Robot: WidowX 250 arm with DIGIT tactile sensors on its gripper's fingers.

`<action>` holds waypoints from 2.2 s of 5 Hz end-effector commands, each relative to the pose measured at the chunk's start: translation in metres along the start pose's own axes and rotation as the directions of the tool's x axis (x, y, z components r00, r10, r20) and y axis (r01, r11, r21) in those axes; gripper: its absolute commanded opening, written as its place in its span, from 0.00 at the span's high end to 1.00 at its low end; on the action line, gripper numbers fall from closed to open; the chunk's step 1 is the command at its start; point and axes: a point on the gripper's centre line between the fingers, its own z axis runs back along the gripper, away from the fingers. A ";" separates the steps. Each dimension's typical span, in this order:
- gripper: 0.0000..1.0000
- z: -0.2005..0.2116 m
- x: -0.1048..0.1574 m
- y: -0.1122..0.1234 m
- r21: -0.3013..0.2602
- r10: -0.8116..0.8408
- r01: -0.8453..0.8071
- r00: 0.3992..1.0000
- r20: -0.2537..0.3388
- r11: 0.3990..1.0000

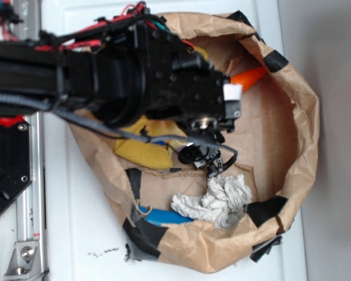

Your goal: Grab the yellow cloth.

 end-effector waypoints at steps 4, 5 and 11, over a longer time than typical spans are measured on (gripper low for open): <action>1.00 0.098 -0.036 0.056 -0.020 -0.183 0.185 0.978 0.098 0.982; 0.66 0.096 -0.033 0.045 -0.018 -0.109 0.111 0.987 0.115 0.994; 0.00 0.005 0.023 0.032 0.070 0.140 -0.140 0.990 0.009 0.988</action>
